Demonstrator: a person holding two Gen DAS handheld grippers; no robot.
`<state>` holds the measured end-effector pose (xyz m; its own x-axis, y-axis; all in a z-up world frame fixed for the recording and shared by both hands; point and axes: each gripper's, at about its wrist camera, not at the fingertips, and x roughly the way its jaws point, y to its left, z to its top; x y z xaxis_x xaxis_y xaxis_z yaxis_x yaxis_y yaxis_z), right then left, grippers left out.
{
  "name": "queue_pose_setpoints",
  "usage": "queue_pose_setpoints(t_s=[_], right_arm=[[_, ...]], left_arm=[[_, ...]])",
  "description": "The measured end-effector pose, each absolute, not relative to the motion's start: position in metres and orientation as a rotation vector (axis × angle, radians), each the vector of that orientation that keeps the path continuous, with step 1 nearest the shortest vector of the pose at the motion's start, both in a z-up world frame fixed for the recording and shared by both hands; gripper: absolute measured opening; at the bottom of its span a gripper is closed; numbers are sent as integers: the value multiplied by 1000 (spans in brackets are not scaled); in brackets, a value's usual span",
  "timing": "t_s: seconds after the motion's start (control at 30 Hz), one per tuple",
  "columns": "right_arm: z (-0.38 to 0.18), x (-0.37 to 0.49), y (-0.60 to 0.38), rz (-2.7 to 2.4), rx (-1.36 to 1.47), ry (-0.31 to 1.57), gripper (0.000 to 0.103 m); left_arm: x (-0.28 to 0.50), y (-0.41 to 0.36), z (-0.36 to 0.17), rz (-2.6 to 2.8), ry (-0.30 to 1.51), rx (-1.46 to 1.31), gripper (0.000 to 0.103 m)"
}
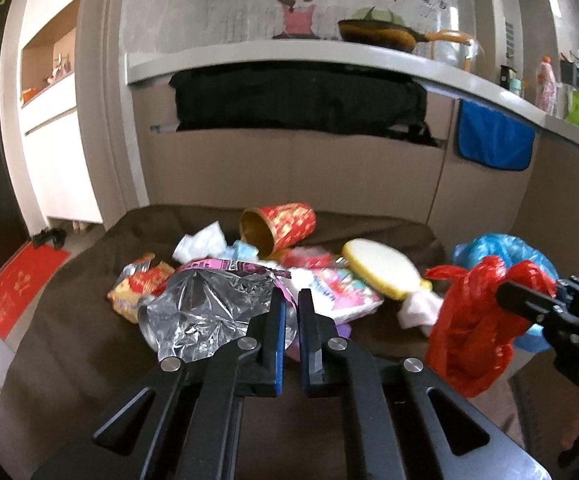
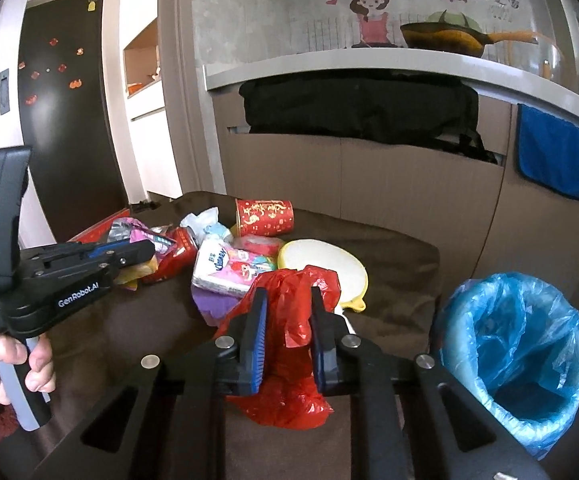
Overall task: Collect trash
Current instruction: 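Carry both items over the blue-lined bin and open both tools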
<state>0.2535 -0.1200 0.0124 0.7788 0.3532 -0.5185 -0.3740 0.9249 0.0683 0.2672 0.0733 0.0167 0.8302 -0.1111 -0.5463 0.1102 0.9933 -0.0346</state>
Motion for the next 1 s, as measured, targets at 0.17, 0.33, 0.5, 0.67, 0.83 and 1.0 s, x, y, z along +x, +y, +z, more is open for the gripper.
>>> queue_pose_setpoints(t_s=[0.17,0.33,0.5,0.67,0.83,1.0], right_arm=[[28,246,-131,368,-48,504,14],[51,243,-159,311,-35,441,14],[70,243,-212,197,-17,386,14],[73,243,-275,45,-26,372,14],[56,253,-329,-53,-20,411,14],[24,270,-368,-77,42,489,10]], left_arm=[[265,42,43,-189,538,13,6],[272,-2,69,-287,498,17,6],[287,-60,82,-409,488,4,6],[305,-133,73,-559,519,-29,6],[326,-195,55,-665,575,-22,6],[349,-233,25,-723,672,-29,6]])
